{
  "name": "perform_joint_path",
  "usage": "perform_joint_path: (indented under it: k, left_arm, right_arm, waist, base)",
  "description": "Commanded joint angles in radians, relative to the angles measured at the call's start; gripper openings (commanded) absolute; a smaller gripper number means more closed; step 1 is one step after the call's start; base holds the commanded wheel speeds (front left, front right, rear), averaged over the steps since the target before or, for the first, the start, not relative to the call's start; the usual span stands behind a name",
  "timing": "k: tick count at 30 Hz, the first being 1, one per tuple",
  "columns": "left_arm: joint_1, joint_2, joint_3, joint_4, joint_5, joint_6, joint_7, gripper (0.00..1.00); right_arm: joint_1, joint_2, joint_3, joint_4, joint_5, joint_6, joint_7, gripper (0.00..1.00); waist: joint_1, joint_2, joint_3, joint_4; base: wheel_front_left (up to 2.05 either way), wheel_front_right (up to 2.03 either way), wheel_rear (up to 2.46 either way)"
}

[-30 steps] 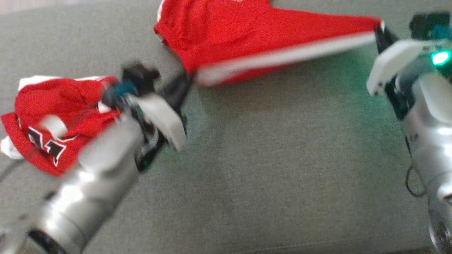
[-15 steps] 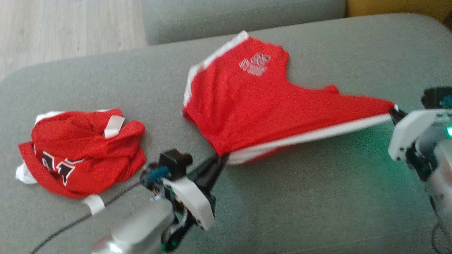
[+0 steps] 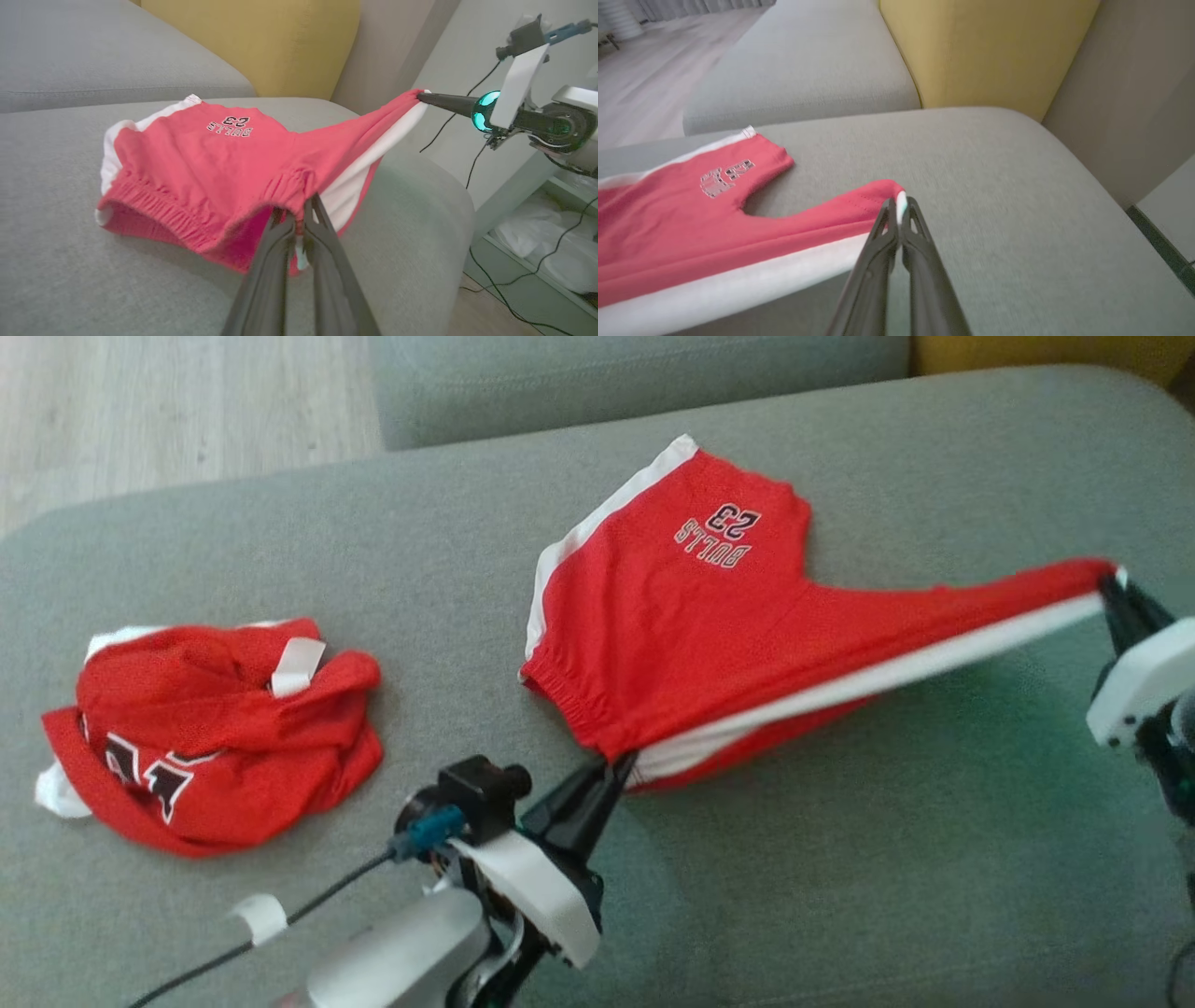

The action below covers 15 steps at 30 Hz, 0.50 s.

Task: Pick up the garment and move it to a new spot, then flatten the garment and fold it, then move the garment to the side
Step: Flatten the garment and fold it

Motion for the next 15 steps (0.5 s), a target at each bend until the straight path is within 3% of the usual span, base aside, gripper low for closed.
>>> perform_joint_path:
  k: [1, 9, 15]
  left_arm:
    - [-0.056, 0.037, 0.052, -0.021, -0.002, 0.014, -0.017, 0.0]
    - [-0.143, 0.019, 0.1, -0.007, 0.014, 0.031, -0.037, 0.0]
    - [-0.224, -0.008, 0.136, 0.047, 0.054, 0.03, -0.063, 0.0]
  right_arm:
    - [-0.015, -0.013, -0.014, -0.048, -0.015, -0.001, 0.002, 0.0]
    - [-0.087, 0.085, -0.085, -0.196, -0.122, -0.001, 0.026, 0.0]
    - [-0.232, 0.133, -0.068, -0.155, -0.202, -0.001, 0.022, 0.0]
  waist:
    - [-0.0001, 0.0, 0.018, 0.011]
    - [-0.0001, 0.0, 0.114, 0.067]
    - [-0.0001, 0.0, 0.192, 0.119]
  base:
    - [0.0, 0.0, 0.0]
    - [0.0, 0.0, 0.0]
    - [0.0, 0.0, 0.0]
